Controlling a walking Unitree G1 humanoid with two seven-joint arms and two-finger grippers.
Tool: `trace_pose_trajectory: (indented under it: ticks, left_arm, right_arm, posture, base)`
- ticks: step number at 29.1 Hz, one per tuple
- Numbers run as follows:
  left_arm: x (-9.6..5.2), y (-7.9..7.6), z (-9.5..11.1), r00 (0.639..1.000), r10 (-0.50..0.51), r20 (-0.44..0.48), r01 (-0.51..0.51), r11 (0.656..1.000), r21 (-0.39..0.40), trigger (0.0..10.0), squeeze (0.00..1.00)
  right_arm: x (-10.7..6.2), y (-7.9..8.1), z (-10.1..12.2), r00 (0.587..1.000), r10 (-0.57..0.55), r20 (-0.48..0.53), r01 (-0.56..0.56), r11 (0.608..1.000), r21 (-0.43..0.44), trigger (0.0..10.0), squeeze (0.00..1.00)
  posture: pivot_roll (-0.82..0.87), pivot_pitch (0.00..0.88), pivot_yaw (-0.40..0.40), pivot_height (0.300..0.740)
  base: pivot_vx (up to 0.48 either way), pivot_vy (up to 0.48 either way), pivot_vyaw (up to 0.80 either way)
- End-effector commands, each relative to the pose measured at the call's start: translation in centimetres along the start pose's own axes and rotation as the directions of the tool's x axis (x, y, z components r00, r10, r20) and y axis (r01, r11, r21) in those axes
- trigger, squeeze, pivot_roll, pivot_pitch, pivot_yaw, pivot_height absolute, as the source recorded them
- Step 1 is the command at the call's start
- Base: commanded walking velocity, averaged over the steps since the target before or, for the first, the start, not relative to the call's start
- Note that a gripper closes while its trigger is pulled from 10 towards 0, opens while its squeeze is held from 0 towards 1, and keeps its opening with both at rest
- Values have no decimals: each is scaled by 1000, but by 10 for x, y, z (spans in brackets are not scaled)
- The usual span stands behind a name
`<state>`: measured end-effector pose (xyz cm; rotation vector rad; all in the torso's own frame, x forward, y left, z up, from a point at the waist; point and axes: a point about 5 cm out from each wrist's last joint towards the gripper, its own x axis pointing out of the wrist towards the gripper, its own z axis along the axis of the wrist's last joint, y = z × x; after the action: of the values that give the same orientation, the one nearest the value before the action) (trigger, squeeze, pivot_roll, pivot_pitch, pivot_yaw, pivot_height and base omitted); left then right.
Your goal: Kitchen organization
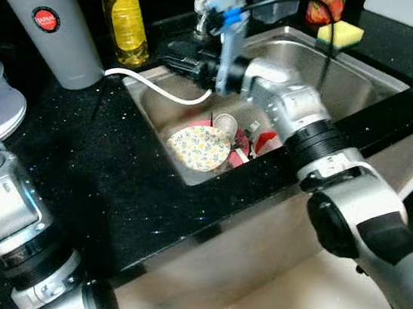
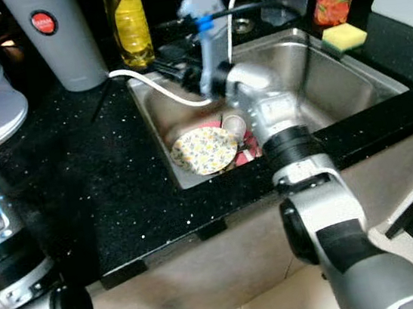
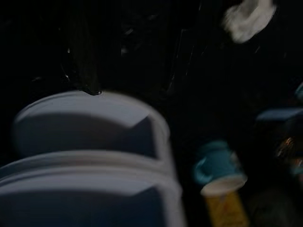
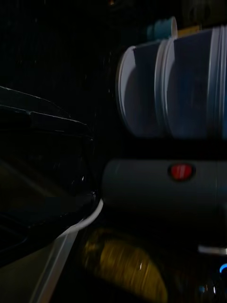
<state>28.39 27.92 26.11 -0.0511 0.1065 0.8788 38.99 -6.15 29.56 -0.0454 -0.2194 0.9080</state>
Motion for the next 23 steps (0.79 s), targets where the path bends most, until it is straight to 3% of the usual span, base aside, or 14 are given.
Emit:
trace_pose_trajectory:
  ticks: [1, 3, 10, 12, 13, 17, 23]
  left_arm:
    - [1, 4, -15, 996, 15, -89, -16, 1000, -10, 10000, 0]
    - [2, 7, -27, 985, 18, -173, -26, 999, -44, 10000, 0]
    - [0, 14, -35, 979, 46, -201, -47, 999, -3, 10000, 0]
    - [-5, 9, -27, 995, 9, -104, -5, 999, 41, 10000, 0]
    - [-5, 9, -27, 995, 9, -104, -5, 999, 41, 10000, 0]
    - [-16, -3, -2, 988, -117, 103, 116, 993, 11, 10000, 0]
    - [-20, -4, 14, 967, -159, 197, 162, 987, 0, 10000, 0]
  right_arm:
    - [2, 2, 8, 1000, 15, 19, -15, 1000, -7, 10000, 0]
    - [1, 2, 7, 1000, 8, 22, -9, 1000, 8, 10000, 0]
    - [-7, -6, 2, 999, -38, 7, 37, 999, 25, 10000, 0]
    - [-10, -11, 2, 996, -90, 15, 89, 995, 33, 10000, 0]
    - [-10, -11, 2, 996, -90, 15, 89, 995, 33, 10000, 0]
    - [-17, -22, 4, 970, -231, 76, 223, 969, 103, 10000, 0]
    - [-23, -32, -2, 943, -326, 73, 310, 935, 170, 10000, 0]
  posture:
    - [97, 39, -20, 740]
    - [99, 39, -21, 740]
    - [91, 44, -16, 740]
    - [89, 46, -14, 740]
    - [89, 46, -14, 740]
    - [89, 42, -13, 740]
    - [92, 39, -12, 740]
  base:
    - [0, 0, 0]
    - [0, 0, 0]
    - [0, 0, 0]
    - [0, 0, 0]
    - [0, 0, 0]
    - [0, 0, 0]
    - [0, 0, 0]
